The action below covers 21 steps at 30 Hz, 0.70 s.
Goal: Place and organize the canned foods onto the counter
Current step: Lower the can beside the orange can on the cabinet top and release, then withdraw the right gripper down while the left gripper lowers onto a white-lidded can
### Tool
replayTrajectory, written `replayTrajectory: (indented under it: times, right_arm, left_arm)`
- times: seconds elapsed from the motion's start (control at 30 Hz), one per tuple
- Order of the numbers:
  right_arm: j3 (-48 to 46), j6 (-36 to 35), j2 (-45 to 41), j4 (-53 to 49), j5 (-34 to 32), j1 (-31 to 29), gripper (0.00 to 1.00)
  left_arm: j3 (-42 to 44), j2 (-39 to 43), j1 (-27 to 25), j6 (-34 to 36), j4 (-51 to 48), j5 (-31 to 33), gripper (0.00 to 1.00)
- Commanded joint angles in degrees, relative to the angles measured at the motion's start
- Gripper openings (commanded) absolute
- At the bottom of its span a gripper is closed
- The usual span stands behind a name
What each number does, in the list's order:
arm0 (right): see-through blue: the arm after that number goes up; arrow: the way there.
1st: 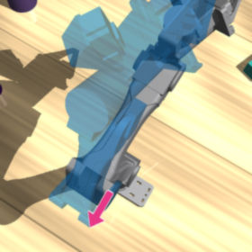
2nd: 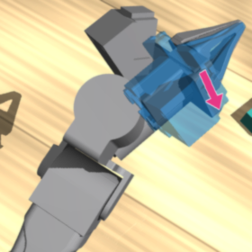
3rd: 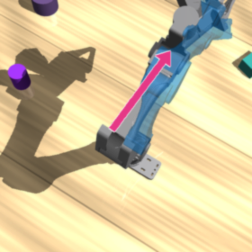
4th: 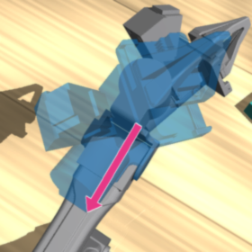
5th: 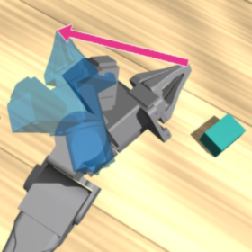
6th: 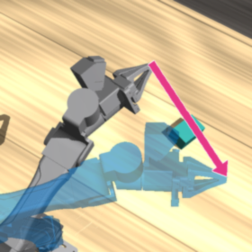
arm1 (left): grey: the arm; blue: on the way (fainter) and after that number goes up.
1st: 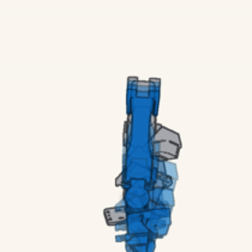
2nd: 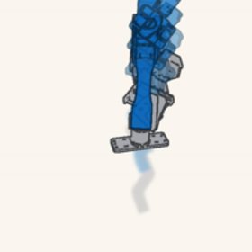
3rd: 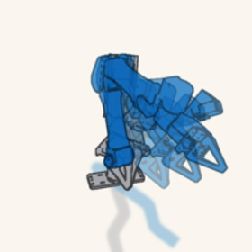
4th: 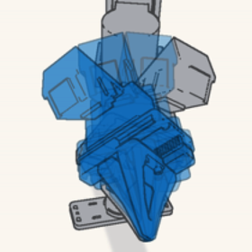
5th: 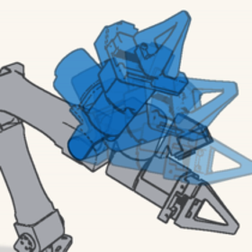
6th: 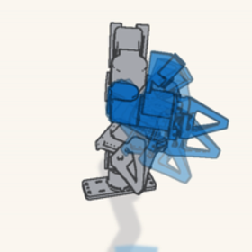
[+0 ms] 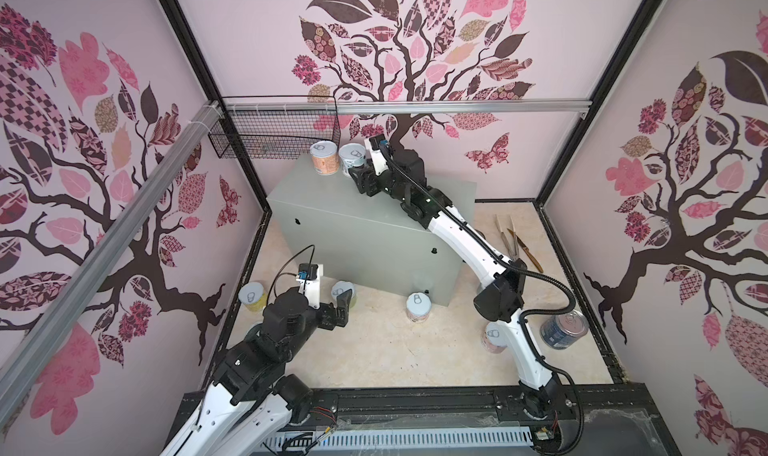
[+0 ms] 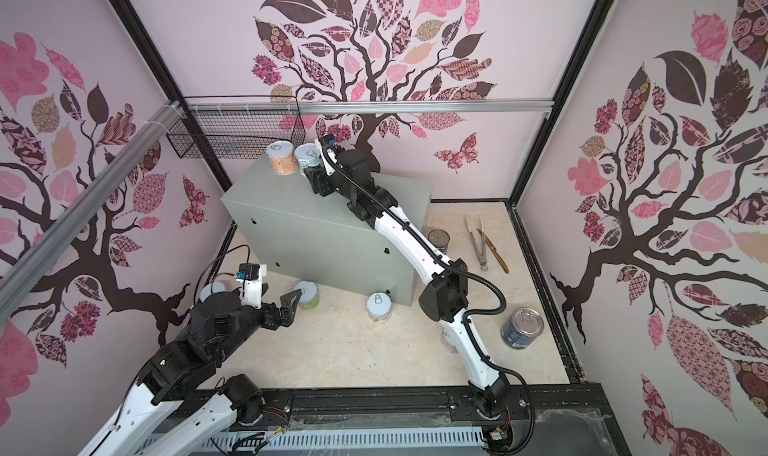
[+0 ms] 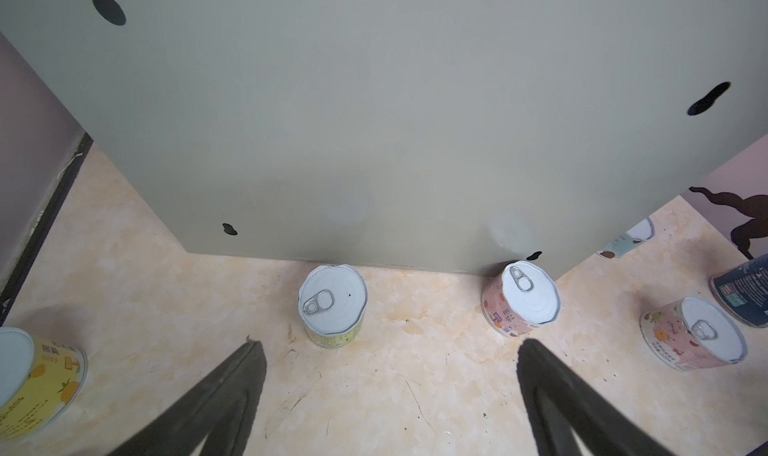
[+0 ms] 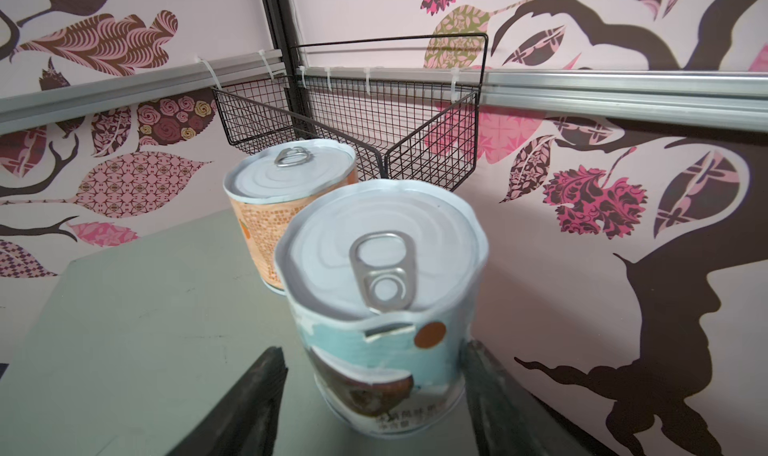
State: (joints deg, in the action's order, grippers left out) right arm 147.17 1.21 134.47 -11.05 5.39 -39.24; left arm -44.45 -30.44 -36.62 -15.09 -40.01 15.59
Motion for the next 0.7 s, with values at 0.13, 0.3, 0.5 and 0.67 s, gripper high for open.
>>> replayTrajectory:
  times: [0.13,0.3,0.5,0.67]
  right_arm:
    - [-7.25,-0.42,-8.01,-4.6,-0.82,0.36,0.82]
    - [-11.19,-1.18,-15.56,-6.71,-0.81,0.39,0.87]
    - [-21.47,-1.22,-27.35,-6.69,-2.4,0.42,0.9]
    - [-33.11,0.7,-38.78,-6.28,-3.1,0.75,0.91]
  left_arm:
    - [0.72,-0.98,0.23,0.41,0.54,0.38,0.98]
    - [-0.91,-2.05,0.23,0.79,-0.8,1.84,0.98]
    - [-4.08,-4.61,0.21,-0.03,-2.48,4.44,0.98]
    - [-5.21,-7.28,0.17,-2.07,-2.42,5.24,0.98]
